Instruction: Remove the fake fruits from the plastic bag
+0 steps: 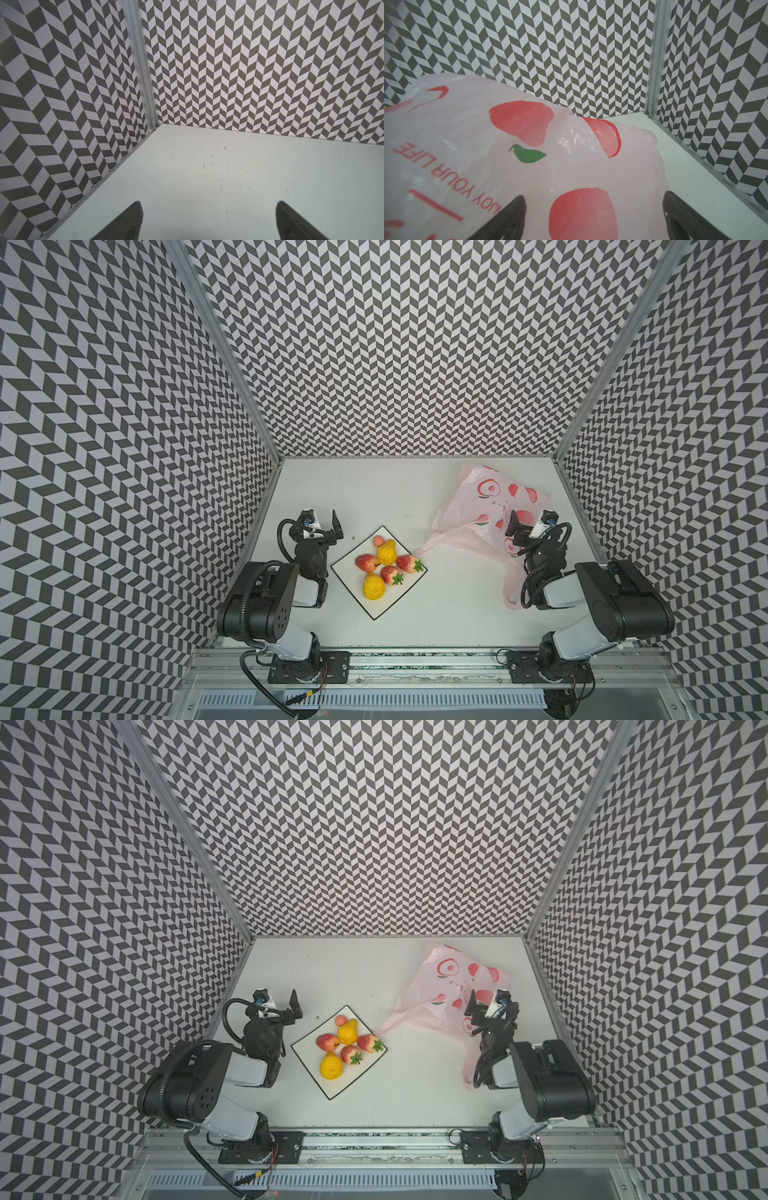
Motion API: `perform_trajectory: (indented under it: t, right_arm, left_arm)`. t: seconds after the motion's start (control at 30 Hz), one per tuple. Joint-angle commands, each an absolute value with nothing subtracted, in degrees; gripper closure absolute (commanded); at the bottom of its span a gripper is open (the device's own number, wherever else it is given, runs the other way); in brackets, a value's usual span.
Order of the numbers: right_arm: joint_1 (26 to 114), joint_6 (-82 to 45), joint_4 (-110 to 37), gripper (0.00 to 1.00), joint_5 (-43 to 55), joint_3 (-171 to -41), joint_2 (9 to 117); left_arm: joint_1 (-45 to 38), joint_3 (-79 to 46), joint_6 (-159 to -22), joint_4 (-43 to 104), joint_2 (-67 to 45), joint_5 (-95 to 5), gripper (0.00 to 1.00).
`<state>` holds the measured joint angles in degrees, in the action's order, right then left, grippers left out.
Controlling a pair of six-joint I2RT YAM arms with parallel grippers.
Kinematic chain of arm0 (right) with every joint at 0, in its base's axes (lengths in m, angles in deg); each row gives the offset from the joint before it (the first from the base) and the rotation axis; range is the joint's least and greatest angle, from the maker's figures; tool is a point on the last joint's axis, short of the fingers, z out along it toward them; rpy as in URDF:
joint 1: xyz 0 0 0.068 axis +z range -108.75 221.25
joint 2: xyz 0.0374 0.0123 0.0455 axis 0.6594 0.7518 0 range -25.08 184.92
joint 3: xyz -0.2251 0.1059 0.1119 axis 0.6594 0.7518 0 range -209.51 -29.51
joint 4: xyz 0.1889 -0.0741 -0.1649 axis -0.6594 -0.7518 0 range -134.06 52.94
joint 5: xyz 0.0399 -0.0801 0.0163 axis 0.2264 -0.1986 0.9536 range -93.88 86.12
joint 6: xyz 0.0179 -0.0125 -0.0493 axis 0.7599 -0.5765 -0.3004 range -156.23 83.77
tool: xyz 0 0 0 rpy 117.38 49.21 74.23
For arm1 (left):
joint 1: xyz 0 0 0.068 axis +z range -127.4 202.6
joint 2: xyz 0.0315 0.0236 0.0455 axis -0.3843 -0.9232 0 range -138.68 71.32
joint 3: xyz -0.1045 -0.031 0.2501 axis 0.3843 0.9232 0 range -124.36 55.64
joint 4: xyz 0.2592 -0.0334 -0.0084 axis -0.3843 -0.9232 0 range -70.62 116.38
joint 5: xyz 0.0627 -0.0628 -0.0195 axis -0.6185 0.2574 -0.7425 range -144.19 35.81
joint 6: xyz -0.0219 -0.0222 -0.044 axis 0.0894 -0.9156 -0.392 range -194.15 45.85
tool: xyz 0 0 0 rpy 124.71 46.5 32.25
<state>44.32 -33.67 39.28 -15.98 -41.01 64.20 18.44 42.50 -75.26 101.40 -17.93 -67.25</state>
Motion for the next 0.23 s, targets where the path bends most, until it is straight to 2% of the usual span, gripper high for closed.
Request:
perform_trajectory:
  t: [0.0, 0.07, 0.2]
  right_arm:
    - [44.07, -33.86, 42.73, 0.00, -15.80, -40.59, 64.75]
    - [44.06, -33.88, 42.66, 0.01, -15.79, -40.72, 64.75]
    - [44.30, -34.72, 42.64, 0.00, -15.87, -40.59, 64.50]
  left_arm:
    - [18.54, 41.63, -74.45, 100.48, -18.69, -68.21, 0.00]
    - [21.31, 39.84, -75.80, 97.26, -18.99, -62.18, 0.00]
    - [21.04, 41.25, -75.49, 99.11, -18.24, -62.45, 0.00]
